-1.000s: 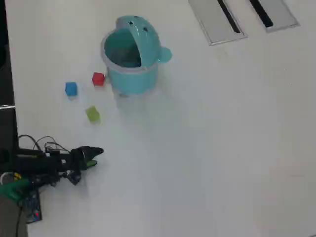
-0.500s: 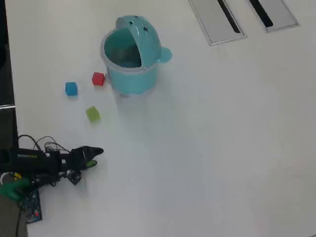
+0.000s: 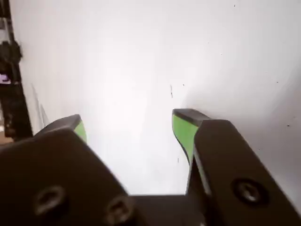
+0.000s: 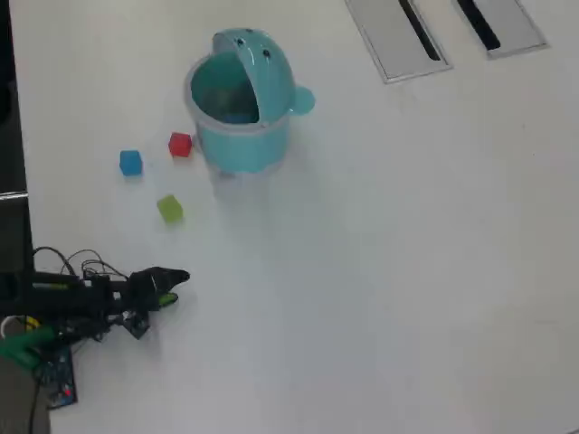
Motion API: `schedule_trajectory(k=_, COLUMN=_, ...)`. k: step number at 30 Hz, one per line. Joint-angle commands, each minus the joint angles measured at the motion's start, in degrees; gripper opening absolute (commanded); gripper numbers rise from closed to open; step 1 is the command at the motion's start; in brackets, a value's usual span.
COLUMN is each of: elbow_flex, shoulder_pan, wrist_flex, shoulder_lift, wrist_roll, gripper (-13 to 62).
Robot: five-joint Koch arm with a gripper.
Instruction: Grasp RGB lego blocks and put them in the bin one by one.
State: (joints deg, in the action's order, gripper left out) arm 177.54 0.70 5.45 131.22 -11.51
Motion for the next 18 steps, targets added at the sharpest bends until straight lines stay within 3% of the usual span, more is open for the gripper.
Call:
schedule_trajectory(k=1, elbow_flex=4.1, shoulder_pan=-0.1, wrist_flex=5.7, shoulder_lift=3.9, wrist_roll=-0.2, gripper=32.9)
schedule_trajectory(k=18, elbow_flex=4.1, shoulder_pan=0.4, wrist_flex=27.9, shoulder_lift=3.9, wrist_roll=-3.3, gripper=33.0)
